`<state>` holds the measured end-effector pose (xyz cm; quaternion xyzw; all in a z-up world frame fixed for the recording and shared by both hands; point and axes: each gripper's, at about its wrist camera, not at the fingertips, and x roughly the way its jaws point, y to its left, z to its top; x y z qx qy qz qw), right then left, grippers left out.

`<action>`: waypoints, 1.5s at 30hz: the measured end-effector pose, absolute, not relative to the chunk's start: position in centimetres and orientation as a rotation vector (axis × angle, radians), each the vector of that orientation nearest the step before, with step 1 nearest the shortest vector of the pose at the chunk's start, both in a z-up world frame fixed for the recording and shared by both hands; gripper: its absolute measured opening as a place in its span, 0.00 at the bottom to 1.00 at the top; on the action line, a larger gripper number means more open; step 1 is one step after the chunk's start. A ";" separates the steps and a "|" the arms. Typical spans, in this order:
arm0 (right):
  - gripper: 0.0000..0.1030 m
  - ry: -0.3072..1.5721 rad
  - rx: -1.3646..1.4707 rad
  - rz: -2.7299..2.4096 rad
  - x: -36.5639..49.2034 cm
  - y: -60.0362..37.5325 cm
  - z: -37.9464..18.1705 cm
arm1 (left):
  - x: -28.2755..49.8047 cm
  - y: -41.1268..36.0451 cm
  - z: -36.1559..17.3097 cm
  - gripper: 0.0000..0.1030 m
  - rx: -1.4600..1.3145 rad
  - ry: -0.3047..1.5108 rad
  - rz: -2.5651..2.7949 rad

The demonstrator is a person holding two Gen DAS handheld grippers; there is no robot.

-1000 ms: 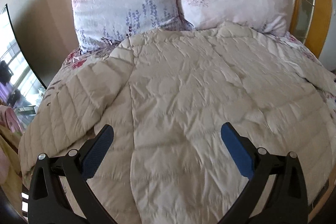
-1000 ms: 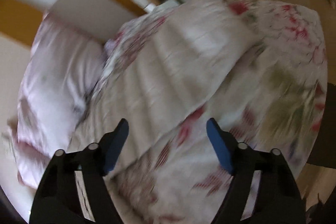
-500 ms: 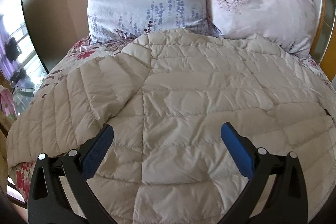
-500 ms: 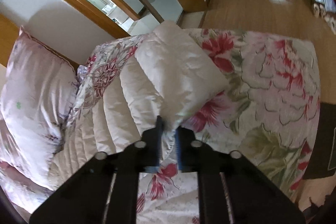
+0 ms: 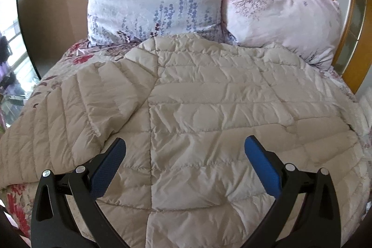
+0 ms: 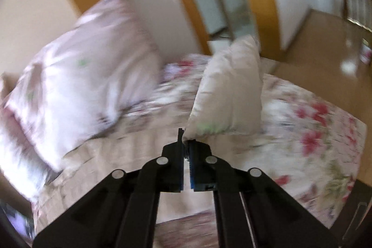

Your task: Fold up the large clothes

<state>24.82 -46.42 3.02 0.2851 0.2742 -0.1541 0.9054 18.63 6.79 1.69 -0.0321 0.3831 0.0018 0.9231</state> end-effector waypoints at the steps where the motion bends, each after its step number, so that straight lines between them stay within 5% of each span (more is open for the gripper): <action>1: 0.05 0.565 0.568 -0.274 25.3 -44.9 3.6 | 18.6 6.9 1.7 0.99 -0.079 0.786 -0.015; 11: 0.04 0.628 0.373 0.266 27.0 -25.8 6.5 | 18.5 8.3 2.4 0.99 -0.243 0.759 -0.184; 18: 0.05 0.802 0.230 0.523 26.8 -13.4 2.8 | 20.0 9.5 2.7 0.99 -0.476 0.789 -0.326; 21: 0.19 0.876 0.178 0.552 26.1 -11.3 0.8 | 21.1 9.9 2.3 0.99 -0.611 0.829 -0.395; 25: 0.77 0.890 0.173 0.582 24.6 -11.2 0.9 | 23.0 9.9 0.9 0.95 -0.773 0.907 -0.434; 33: 0.77 0.953 0.590 0.507 23.5 -22.4 0.8 | 26.2 7.6 -1.9 0.73 -0.860 1.032 -0.440; 36: 0.77 0.984 0.745 0.423 23.9 -26.3 -1.1 | 27.2 6.8 -2.5 0.56 -0.871 1.049 -0.448; 39: 0.73 0.946 0.852 0.310 25.0 -29.6 -2.4 | 28.1 6.2 -3.1 0.27 -0.881 1.058 -0.460; 41: 0.67 0.895 0.911 0.211 25.7 -31.8 -2.9 | 28.8 6.0 -3.1 0.11 -0.852 1.045 -0.449; 45: 0.16 0.812 0.835 0.098 26.9 -33.3 -2.9 | 29.3 7.4 -1.1 0.08 -0.764 0.934 -0.388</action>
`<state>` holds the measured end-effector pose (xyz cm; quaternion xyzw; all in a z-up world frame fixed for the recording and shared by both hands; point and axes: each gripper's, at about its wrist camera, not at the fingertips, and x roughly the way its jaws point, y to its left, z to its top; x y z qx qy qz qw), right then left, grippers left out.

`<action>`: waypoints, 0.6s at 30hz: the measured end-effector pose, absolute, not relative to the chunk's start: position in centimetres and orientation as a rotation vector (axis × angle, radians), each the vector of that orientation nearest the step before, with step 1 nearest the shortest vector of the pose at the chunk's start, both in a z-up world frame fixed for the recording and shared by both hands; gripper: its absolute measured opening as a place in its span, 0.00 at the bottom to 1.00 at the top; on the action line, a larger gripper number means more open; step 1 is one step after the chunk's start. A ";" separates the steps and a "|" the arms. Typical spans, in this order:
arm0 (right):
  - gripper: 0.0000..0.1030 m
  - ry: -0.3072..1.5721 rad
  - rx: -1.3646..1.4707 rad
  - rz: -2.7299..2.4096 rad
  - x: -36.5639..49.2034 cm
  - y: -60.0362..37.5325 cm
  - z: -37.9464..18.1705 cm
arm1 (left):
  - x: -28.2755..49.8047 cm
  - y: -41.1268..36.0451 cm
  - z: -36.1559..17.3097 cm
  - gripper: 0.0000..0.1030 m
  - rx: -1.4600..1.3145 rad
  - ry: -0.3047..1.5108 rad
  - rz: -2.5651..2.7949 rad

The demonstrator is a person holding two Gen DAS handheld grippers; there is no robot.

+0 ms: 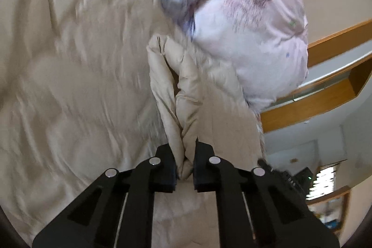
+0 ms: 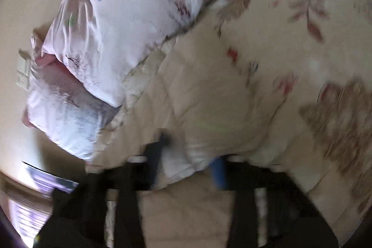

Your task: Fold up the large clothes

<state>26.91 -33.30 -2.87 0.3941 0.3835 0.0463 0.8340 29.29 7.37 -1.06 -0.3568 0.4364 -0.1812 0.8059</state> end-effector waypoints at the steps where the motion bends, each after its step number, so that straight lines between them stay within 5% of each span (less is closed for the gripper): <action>1: 0.13 0.813 0.806 0.121 26.8 -32.8 -2.8 | 29.3 7.8 -0.7 0.08 -0.743 0.913 -0.373; 7: 0.11 0.917 0.608 0.148 27.3 -28.6 -3.8 | 29.7 9.6 -1.8 0.07 -0.651 0.939 -0.221; 10: 0.42 0.984 0.488 0.120 26.7 -27.2 -3.4 | 29.4 10.0 -2.6 0.08 -0.650 0.987 -0.201; 11: 0.59 0.995 0.462 0.127 26.2 -26.8 -3.0 | 29.3 10.0 -2.4 0.08 -0.647 0.992 -0.207; 12: 0.61 1.007 0.430 0.136 26.1 -25.8 -2.5 | 29.1 10.1 -2.3 0.09 -0.643 0.997 -0.213; 15: 0.51 1.024 0.306 0.248 24.2 -22.5 -0.5 | 27.8 10.5 -1.1 0.23 -0.617 0.987 -0.222; 18: 0.40 0.946 0.173 0.371 23.3 -18.2 2.3 | 25.5 12.0 0.4 0.50 -0.617 0.941 -0.234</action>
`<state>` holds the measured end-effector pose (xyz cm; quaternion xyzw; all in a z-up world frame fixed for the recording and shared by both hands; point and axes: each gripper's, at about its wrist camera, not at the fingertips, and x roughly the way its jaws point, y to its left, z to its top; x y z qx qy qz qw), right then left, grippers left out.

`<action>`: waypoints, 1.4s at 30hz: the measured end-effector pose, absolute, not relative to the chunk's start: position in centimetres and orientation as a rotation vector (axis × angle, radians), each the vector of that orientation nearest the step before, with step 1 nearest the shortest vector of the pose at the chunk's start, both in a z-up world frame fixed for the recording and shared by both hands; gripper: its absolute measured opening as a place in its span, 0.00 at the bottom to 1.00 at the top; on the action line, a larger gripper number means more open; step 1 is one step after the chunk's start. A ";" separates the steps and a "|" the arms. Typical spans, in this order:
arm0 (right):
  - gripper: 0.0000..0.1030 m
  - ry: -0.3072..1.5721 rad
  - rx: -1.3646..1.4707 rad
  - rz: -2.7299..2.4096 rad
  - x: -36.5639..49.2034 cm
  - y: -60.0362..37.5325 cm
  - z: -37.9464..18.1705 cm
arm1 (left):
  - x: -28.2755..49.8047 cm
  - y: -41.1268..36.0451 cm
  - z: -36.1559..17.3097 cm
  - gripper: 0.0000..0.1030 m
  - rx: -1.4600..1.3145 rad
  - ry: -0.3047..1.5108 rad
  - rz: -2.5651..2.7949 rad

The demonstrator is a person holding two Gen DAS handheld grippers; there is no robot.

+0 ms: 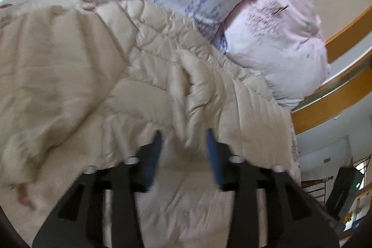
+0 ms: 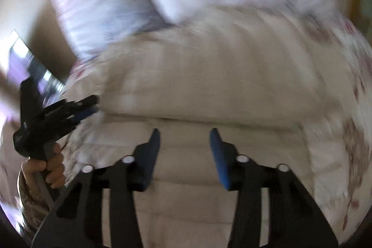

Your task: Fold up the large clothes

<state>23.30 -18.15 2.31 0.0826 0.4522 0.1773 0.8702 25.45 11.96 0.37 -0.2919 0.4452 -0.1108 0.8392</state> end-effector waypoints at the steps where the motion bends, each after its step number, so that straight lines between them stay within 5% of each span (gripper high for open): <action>1: 0.39 0.914 0.130 0.387 23.4 -16.8 2.9 | 24.3 12.8 0.9 0.51 -0.632 0.919 -0.241; 14: 0.38 0.967 -0.279 0.366 31.2 -1.3 -2.9 | 7.6 28.0 1.4 0.52 -0.815 0.692 0.094; 19: 0.68 0.986 -0.083 0.433 29.9 -4.2 -0.1 | 4.1 32.6 -0.5 0.52 -0.965 0.622 0.250; 30: 0.74 0.911 0.008 0.519 24.7 -7.7 4.4 | 1.9 38.0 -3.8 0.51 -1.283 0.465 0.368; 38: 0.74 0.907 0.026 0.534 23.7 -9.3 4.2 | 0.9 41.2 -5.8 0.22 -1.437 0.385 0.416; 42: 0.74 0.915 0.042 0.529 23.6 -10.5 3.6 | 0.6 42.5 -6.7 0.16 -1.525 0.341 0.419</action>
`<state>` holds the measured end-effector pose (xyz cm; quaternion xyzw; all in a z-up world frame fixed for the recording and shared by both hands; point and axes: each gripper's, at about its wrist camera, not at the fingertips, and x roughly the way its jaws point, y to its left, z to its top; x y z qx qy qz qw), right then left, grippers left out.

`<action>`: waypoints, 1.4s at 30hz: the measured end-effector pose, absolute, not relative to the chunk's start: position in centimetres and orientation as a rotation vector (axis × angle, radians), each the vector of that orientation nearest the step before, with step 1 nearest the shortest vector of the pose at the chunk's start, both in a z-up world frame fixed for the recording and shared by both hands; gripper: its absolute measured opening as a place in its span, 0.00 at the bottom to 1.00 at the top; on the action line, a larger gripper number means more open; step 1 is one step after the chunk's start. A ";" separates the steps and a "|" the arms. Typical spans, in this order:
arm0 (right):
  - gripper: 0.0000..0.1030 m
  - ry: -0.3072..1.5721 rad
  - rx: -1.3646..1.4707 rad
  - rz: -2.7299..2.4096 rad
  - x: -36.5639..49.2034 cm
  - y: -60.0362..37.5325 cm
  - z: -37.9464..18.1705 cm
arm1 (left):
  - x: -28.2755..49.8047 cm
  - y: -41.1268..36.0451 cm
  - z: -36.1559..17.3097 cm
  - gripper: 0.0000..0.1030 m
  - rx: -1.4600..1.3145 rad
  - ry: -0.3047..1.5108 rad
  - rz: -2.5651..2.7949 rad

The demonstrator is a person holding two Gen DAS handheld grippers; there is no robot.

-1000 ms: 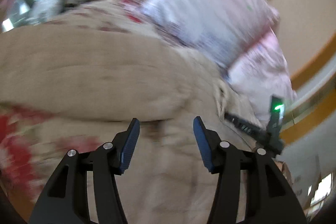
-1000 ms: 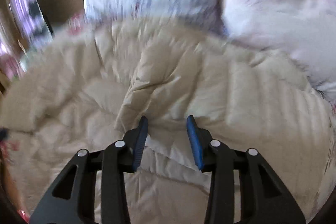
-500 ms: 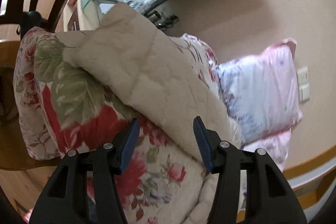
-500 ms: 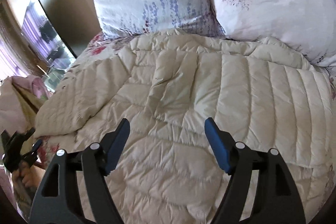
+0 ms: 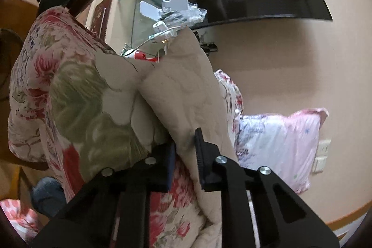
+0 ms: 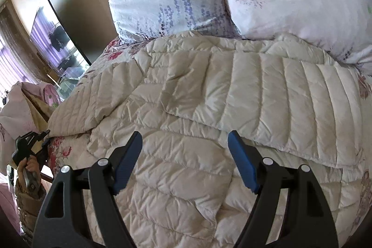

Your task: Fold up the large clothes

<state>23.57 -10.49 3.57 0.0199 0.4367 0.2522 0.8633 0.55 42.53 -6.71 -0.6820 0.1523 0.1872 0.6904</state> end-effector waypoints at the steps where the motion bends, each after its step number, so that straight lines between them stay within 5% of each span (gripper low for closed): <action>1: 0.74 0.918 0.044 0.526 23.6 -10.8 3.4 | 0.6 42.7 -6.8 0.16 -1.533 0.335 0.417; 5: 0.74 0.924 0.060 0.506 23.6 -12.2 2.9 | 0.9 43.0 -6.1 0.03 -1.516 0.320 0.426; 14: 0.74 0.854 0.089 0.416 23.0 -17.2 4.3 | 6.7 38.4 5.1 0.02 -1.188 0.288 0.214; 21: 0.74 0.846 0.124 0.354 23.1 -20.4 4.1 | 15.9 26.1 12.6 0.02 -0.906 0.375 -0.174; 36: 0.74 0.868 0.177 0.259 24.2 -23.7 2.3 | 26.1 0.5 5.5 0.04 -0.475 0.843 -0.609; 37: 0.74 0.869 0.180 0.261 24.3 -23.7 2.3 | 25.8 0.0 5.1 0.11 -0.455 0.872 -0.631; 39: 0.74 0.866 0.176 0.274 24.3 -23.4 2.4 | 24.6 0.2 5.0 0.44 -0.441 0.880 -0.671; 40: 0.74 0.864 0.169 0.284 24.3 -23.2 2.5 | 23.9 0.6 5.2 0.68 -0.435 0.859 -0.671; 41: 0.74 0.860 0.159 0.303 24.2 -22.8 2.6 | 23.0 1.6 5.8 0.79 -0.430 0.826 -0.662; 42: 0.74 0.859 0.154 0.319 24.2 -22.4 2.7 | 22.3 2.6 6.4 0.79 -0.427 0.796 -0.652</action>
